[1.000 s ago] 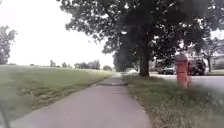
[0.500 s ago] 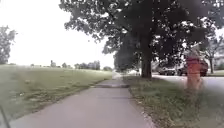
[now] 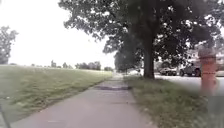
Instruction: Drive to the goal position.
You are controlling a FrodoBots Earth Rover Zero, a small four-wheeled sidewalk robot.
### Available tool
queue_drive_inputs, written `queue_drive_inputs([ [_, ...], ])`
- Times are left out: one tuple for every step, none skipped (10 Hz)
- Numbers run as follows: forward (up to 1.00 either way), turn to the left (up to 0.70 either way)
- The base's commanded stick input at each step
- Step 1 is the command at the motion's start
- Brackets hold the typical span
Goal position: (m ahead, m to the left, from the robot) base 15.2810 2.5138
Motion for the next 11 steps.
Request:
queue_drive_inputs([
  [0.7, 0.0],
  [0.7, 0.0],
  [0.7, 0.0],
  [0.7, 0.0],
  [0.7, 0.0],
  [0.7, 0.0],
  [0.7, 0.0],
  [0.7, 0.0],
  [0.7, 0.0],
  [0.7, 0.0],
  [0.7, 0.0],
])
